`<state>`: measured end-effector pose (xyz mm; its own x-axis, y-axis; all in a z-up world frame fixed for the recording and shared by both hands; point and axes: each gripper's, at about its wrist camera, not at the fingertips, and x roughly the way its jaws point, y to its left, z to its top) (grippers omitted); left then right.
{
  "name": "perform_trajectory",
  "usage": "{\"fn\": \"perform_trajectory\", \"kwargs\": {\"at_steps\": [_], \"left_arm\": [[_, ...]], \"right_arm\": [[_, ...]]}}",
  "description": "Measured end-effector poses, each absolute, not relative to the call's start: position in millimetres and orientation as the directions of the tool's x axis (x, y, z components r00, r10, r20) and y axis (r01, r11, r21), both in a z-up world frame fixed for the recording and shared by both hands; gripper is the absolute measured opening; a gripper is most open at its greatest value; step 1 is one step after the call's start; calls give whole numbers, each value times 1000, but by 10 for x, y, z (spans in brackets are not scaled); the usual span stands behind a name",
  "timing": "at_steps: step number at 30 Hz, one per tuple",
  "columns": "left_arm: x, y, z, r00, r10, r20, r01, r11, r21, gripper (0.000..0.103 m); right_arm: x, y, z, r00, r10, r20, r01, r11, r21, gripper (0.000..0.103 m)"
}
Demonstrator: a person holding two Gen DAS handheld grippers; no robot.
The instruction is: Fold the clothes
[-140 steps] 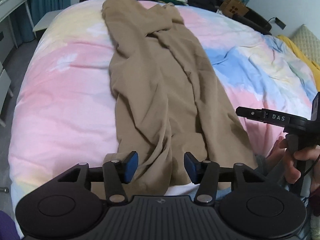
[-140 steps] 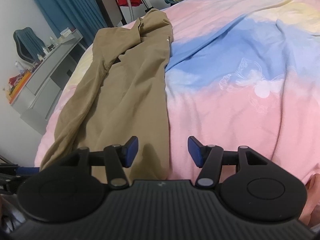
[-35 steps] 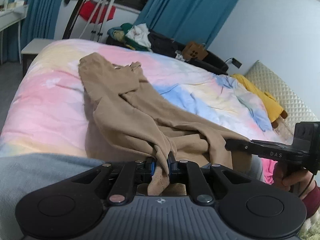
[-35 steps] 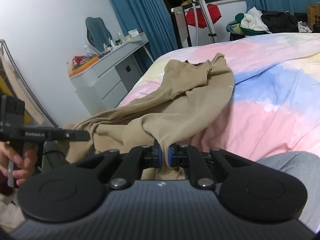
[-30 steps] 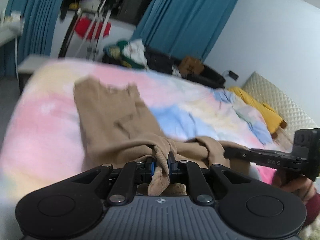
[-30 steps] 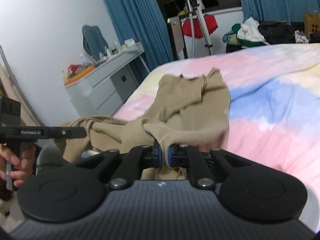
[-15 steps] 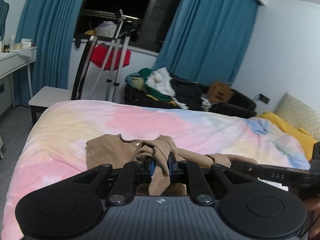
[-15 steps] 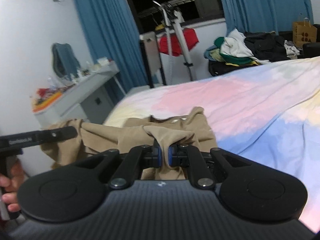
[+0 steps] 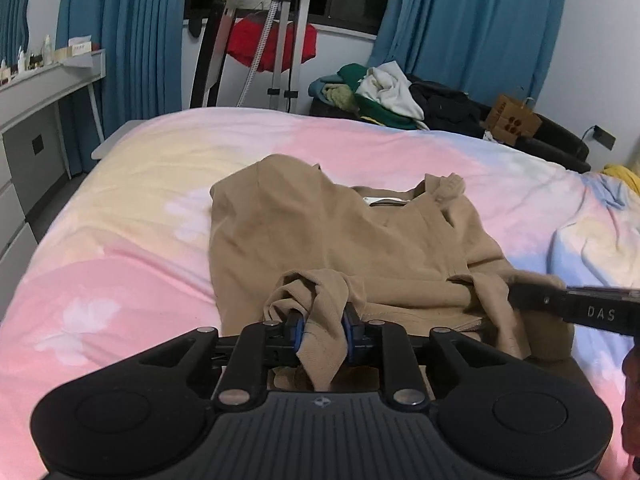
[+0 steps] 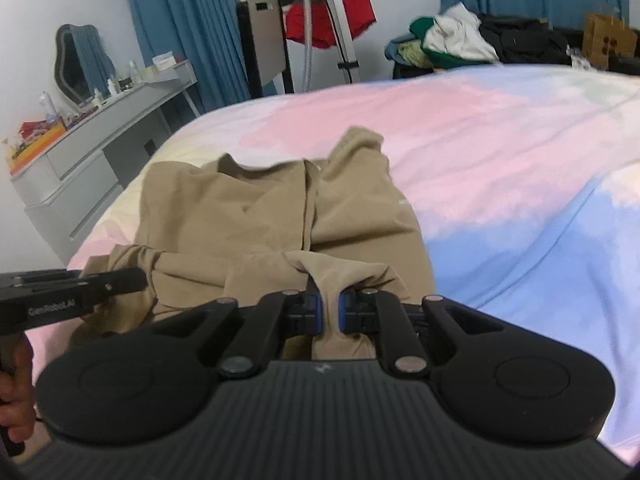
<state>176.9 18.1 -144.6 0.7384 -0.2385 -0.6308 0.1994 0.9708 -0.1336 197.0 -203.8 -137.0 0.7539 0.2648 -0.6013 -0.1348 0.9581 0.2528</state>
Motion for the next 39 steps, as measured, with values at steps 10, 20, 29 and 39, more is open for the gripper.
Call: {"fn": "perform_trajectory", "kwargs": {"at_steps": [10,20,29,39], "left_arm": [[1421,89,-1181,773,-240,-587,206,970,-126,61],[544,93,-695,834,-262,-485,237,965,-113,86],[-16,-70,-658,859,-255,-444,279,960,-13,103],[314,220,-795,788,-255,-561,162,964,-211,103]], "right_arm": [[1801,-1996,-1216,786,253,-563,-135,961,243,64],[1079,-2082,-823,870,202,-450,-108,968,226,71],[664,-2081,-731,896,204,-395,-128,969,211,82],[769,-2052,-803,882,217,-418,-134,967,219,82]]}}
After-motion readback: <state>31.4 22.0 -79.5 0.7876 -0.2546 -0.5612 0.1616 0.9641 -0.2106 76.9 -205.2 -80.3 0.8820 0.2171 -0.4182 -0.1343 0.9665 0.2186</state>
